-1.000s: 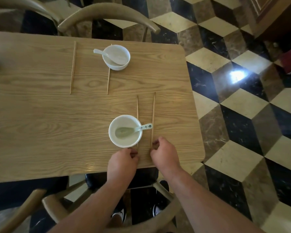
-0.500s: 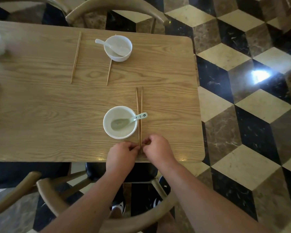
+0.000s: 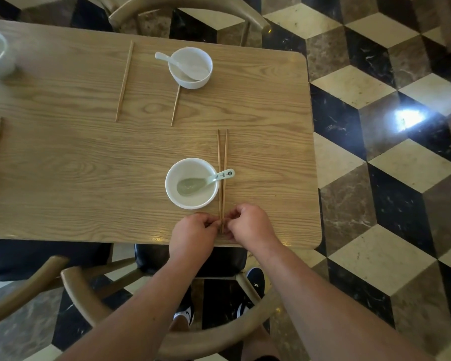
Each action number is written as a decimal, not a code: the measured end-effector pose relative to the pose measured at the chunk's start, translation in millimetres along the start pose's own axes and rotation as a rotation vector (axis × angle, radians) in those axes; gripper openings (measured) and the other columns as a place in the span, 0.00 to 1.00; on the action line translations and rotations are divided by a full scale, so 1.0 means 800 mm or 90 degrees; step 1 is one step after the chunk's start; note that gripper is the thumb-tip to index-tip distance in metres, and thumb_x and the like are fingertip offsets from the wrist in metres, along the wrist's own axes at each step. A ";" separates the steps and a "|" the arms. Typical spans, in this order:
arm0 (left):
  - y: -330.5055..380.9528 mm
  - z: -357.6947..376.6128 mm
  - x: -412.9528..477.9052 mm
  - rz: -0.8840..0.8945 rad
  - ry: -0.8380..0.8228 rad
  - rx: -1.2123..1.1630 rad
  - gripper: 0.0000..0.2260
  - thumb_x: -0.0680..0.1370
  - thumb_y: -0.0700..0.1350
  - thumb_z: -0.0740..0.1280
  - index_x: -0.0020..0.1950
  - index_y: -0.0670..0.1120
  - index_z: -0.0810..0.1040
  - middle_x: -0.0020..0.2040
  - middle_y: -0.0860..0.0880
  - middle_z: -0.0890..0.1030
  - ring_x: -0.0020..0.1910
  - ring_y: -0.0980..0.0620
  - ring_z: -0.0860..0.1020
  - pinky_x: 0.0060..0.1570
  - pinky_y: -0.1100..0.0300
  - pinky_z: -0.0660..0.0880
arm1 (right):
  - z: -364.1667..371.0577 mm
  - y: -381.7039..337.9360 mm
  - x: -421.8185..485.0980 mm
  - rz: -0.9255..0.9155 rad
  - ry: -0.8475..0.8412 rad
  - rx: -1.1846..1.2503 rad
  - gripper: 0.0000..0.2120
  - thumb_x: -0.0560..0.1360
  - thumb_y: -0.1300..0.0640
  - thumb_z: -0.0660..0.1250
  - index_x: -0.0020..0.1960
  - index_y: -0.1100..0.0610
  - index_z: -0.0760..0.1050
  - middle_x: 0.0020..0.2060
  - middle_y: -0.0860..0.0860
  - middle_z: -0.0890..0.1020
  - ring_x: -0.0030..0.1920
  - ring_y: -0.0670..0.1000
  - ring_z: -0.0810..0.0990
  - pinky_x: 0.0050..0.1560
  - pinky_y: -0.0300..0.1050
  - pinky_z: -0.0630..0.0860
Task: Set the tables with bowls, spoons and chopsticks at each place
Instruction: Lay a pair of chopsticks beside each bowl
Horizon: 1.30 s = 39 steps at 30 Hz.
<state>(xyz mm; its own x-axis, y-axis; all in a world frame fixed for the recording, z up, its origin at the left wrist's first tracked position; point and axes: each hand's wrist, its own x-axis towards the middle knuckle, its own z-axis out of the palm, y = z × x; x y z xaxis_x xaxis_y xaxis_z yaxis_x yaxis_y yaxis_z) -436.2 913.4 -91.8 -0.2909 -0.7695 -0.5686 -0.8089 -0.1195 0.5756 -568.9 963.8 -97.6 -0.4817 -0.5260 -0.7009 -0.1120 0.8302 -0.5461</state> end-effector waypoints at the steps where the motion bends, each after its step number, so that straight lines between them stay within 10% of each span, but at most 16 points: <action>1: 0.000 0.000 0.000 0.002 0.001 0.000 0.07 0.81 0.52 0.71 0.52 0.56 0.90 0.41 0.59 0.86 0.42 0.58 0.81 0.36 0.61 0.71 | 0.000 -0.001 -0.001 0.006 0.002 0.004 0.06 0.73 0.61 0.69 0.40 0.51 0.81 0.35 0.56 0.88 0.37 0.60 0.89 0.43 0.62 0.87; 18: -0.014 -0.027 -0.010 -0.039 -0.062 -0.061 0.05 0.80 0.52 0.73 0.49 0.56 0.88 0.42 0.58 0.86 0.43 0.58 0.83 0.45 0.58 0.80 | -0.008 -0.015 -0.026 -0.062 0.068 -0.076 0.03 0.74 0.55 0.68 0.43 0.51 0.81 0.32 0.50 0.85 0.33 0.54 0.86 0.38 0.56 0.86; 25: -0.032 -0.081 -0.008 -0.137 0.107 -0.332 0.15 0.79 0.55 0.74 0.59 0.51 0.76 0.48 0.51 0.85 0.42 0.49 0.87 0.45 0.51 0.85 | -0.003 -0.063 -0.030 -0.042 0.095 0.175 0.21 0.80 0.44 0.69 0.69 0.50 0.73 0.48 0.56 0.85 0.35 0.50 0.85 0.33 0.50 0.86; 28: -0.020 -0.095 0.011 -0.124 0.067 -0.440 0.19 0.81 0.52 0.74 0.68 0.55 0.72 0.53 0.50 0.84 0.47 0.45 0.88 0.44 0.55 0.84 | -0.009 -0.082 -0.015 -0.057 0.133 0.157 0.26 0.80 0.37 0.68 0.73 0.47 0.71 0.49 0.48 0.82 0.45 0.50 0.85 0.48 0.60 0.87; 39: -0.023 -0.102 0.049 -0.098 -0.020 -0.498 0.18 0.83 0.40 0.67 0.70 0.56 0.76 0.55 0.46 0.85 0.53 0.44 0.88 0.46 0.55 0.84 | 0.003 -0.089 -0.004 -0.036 0.103 0.163 0.07 0.78 0.50 0.67 0.47 0.48 0.84 0.36 0.53 0.86 0.41 0.61 0.87 0.44 0.65 0.86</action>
<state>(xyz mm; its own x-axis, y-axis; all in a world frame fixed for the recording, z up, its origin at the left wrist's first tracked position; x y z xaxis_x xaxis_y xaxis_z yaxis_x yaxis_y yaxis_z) -391.0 834.1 -76.5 -0.2289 -0.6918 -0.6848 -0.2508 -0.6378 0.7282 -557.8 905.7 -57.5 -0.6149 -0.5170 -0.5954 0.0705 0.7160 -0.6946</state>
